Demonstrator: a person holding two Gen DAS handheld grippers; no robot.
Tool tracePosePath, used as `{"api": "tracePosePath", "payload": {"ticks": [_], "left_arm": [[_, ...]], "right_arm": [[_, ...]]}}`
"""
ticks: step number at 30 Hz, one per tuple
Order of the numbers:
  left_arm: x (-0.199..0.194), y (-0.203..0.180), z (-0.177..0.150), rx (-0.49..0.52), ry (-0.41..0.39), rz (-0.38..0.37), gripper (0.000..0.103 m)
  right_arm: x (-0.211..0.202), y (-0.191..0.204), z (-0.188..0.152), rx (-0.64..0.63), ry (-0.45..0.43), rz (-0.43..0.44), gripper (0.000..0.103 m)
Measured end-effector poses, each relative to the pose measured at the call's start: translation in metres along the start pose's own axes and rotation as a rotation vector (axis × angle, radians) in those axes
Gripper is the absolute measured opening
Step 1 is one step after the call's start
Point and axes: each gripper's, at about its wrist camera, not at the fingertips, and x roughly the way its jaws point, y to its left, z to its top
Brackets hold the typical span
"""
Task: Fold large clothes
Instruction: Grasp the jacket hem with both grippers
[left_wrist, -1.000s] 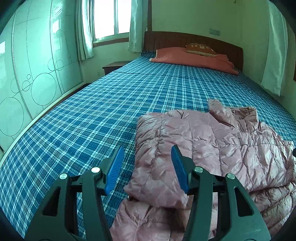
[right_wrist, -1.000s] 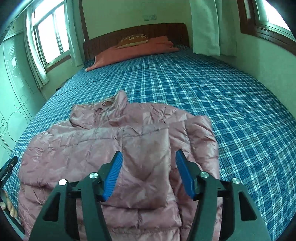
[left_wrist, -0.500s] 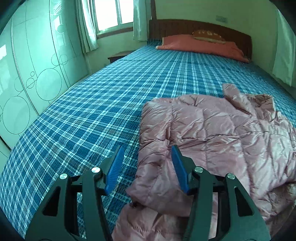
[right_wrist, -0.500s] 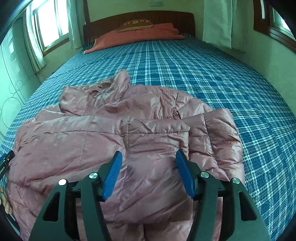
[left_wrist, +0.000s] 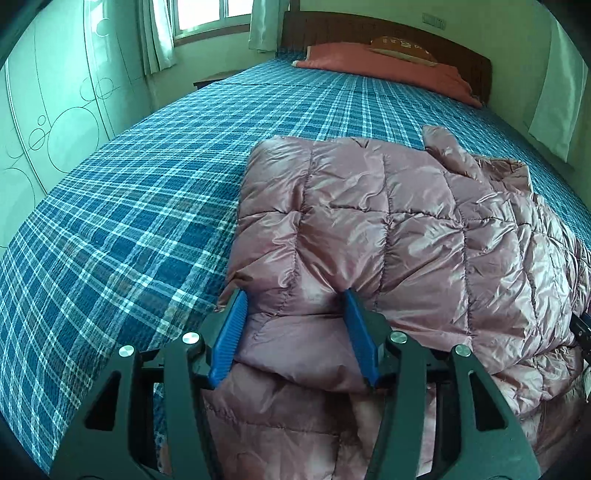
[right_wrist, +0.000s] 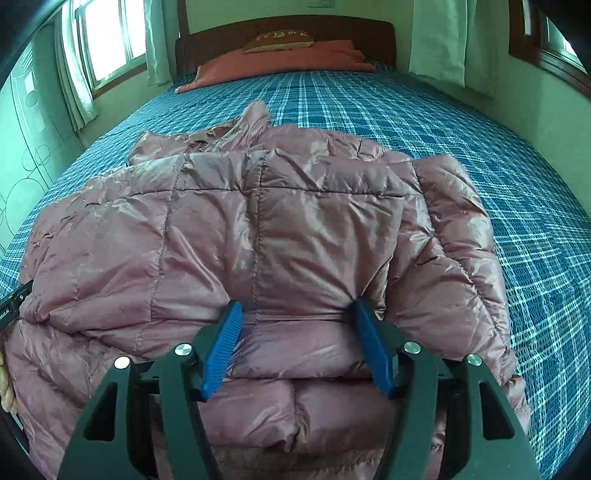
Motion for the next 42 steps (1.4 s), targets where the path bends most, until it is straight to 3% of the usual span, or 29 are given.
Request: {"api": "tracePosePath", "payload": {"ticks": [5, 9, 16, 22, 29, 38, 42], "left_arm": [[-0.034, 0.011, -0.004, -0.036, 0.006, -0.039, 0.054], [-0.071, 0.035, -0.026, -0.097, 0.022, -0.083, 0.062], [-0.134, 0.084, -0.100, -0.227, 0.096, -0.098, 0.062], [-0.175, 0.128, -0.168, -0.348, 0.134, -0.047, 0.062], [-0.198, 0.155, -0.227, -0.481, 0.199, -0.061, 0.062], [-0.234, 0.149, -0.262, -0.522, 0.212, -0.135, 0.062], [-0.249, 0.151, -0.279, -0.602, 0.234, -0.175, 0.062]], "right_arm": [[-0.043, -0.014, -0.007, 0.055, -0.005, 0.040, 0.062], [-0.082, -0.033, -0.036, 0.083, 0.003, 0.039, 0.063], [-0.145, -0.077, -0.110, 0.145, 0.046, 0.002, 0.063], [-0.192, -0.122, -0.177, 0.238, 0.059, -0.031, 0.063], [-0.213, -0.152, -0.229, 0.355, 0.108, 0.013, 0.063], [-0.239, -0.146, -0.279, 0.398, 0.122, 0.060, 0.063], [-0.250, -0.147, -0.291, 0.445, 0.130, 0.115, 0.063]]}}
